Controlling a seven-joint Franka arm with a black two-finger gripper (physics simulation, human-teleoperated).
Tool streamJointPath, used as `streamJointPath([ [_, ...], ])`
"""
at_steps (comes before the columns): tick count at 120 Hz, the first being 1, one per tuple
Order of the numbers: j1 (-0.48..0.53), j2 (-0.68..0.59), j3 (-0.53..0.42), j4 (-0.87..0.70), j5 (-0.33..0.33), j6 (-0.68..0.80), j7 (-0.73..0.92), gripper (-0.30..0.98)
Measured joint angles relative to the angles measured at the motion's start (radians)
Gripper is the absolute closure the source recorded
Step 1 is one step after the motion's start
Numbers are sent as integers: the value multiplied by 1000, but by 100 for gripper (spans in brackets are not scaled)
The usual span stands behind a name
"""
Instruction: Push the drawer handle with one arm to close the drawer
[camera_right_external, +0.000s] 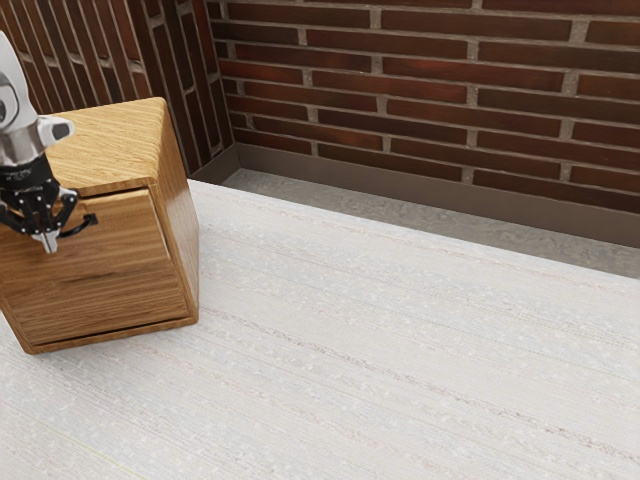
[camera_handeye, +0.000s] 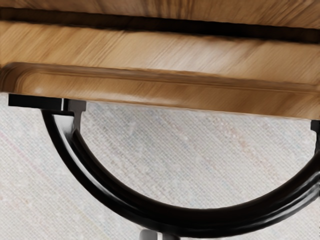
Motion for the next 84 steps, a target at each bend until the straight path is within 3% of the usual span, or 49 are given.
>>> streamJointPath([
  [84, -4, 68, 0, 57, 29, -4, 10, 78],
])
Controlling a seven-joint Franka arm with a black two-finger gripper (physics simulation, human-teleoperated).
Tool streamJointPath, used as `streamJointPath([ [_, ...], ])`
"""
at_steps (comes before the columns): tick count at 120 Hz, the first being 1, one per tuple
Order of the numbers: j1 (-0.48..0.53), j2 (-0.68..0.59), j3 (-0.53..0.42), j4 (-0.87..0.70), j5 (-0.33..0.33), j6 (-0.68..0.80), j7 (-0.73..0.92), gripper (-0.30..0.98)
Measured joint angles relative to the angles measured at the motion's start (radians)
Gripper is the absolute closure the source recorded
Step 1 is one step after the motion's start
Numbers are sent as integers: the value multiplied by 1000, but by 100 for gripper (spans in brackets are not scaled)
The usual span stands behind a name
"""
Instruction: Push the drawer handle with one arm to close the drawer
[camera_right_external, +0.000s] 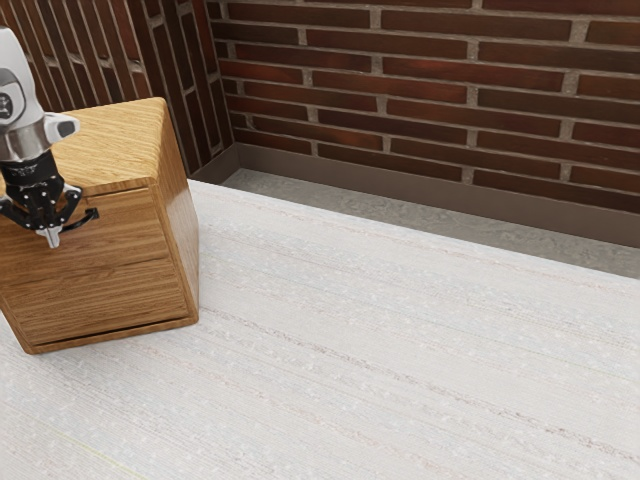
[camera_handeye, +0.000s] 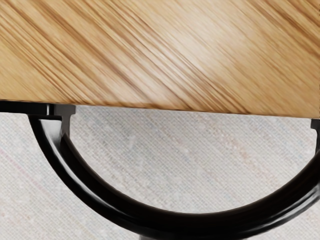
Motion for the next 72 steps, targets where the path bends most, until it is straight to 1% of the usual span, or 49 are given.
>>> streamJointPath([
  [8, 7, -26, -12, -23, 3, -4, -1, 78],
  [12, 10, -62, -16, -55, 4, -6, -2, 74],
  [22, 12, -172, -22, -146, -4, -15, -4, 56],
  [32, 6, -320, -39, -223, -36, -48, -8, 38],
  [38, 3, -408, -63, -238, -62, -86, -10, 30],
  [46, -3, -488, -58, -240, -94, -148, -12, 22],
  [58, -30, -519, -50, -233, -130, -223, -9, 14],
  [72, -25, -478, -35, -205, -164, -270, 18, 8],
])
